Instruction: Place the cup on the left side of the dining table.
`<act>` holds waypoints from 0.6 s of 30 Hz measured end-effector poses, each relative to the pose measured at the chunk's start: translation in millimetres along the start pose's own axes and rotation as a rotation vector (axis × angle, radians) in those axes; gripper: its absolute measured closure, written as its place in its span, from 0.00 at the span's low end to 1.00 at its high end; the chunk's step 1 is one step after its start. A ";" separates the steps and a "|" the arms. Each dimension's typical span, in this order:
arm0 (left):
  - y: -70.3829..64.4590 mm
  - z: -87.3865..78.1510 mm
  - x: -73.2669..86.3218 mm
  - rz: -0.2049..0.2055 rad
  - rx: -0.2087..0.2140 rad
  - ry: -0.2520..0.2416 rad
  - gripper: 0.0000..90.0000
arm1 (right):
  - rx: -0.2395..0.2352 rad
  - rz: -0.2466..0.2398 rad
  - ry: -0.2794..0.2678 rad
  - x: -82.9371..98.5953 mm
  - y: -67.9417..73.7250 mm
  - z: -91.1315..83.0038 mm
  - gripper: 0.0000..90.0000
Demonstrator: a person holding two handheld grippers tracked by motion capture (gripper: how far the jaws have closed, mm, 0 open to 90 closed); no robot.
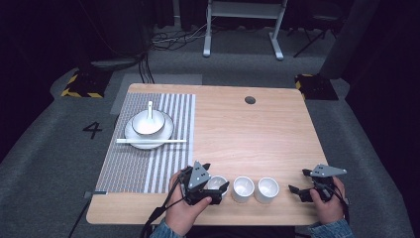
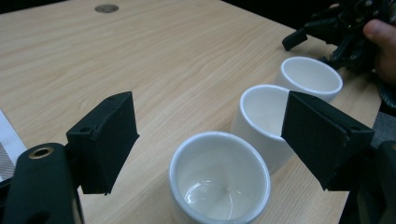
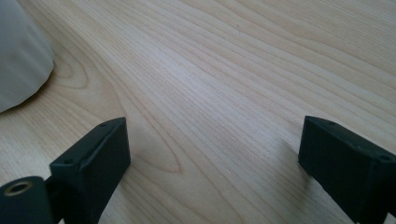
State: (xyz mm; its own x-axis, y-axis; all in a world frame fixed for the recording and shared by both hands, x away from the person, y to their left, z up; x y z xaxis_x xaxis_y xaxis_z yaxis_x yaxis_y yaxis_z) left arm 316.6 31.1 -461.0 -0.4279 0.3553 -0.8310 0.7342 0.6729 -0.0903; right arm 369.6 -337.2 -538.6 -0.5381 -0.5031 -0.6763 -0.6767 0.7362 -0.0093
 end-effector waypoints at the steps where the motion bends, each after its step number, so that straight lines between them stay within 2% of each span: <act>1: 0.0 0.0 0.0 0.000 0.000 0.000 0.20 | 0.000 0.000 0.000 0.0 0.0 0.0 0.10; 4: -0.7 7.8 8.1 -0.002 0.002 0.022 0.20 | 0.000 0.000 0.000 0.0 0.0 0.0 0.10; 10: -2.6 18.3 19.0 -0.018 0.043 0.027 0.20 | 0.000 0.000 -0.001 0.0 0.0 0.0 0.10; 15: -0.2 25.3 27.7 -0.027 0.053 0.031 0.18 | 0.000 -0.001 0.000 0.0 0.0 -0.1 0.10; 17: -0.8 27.4 29.3 -0.017 0.062 0.027 0.17 | 0.000 0.000 0.000 0.0 0.0 0.0 0.10; 18: -0.8 30.9 33.2 -0.003 0.056 0.042 0.17 | 0.000 0.000 0.000 0.0 0.0 0.0 0.10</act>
State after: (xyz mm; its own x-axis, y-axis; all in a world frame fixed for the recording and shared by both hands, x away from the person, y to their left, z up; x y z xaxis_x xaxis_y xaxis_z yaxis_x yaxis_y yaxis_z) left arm 318.1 22.4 -505.5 -0.4513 0.3808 -0.8070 0.7607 0.6370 -0.1248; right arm 369.6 -337.2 -538.5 -0.5381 -0.5031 -0.6763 -0.6767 0.7362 -0.0092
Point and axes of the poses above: each handheld gripper's, and its own axes: z roughly forward along the jaws, x roughly out of its underside, y roughly to its left, the point moved 5 cm from there along z, roughly forward along the jaws, and after that the axes turned 4 degrees about y, right-handed, at the moved point
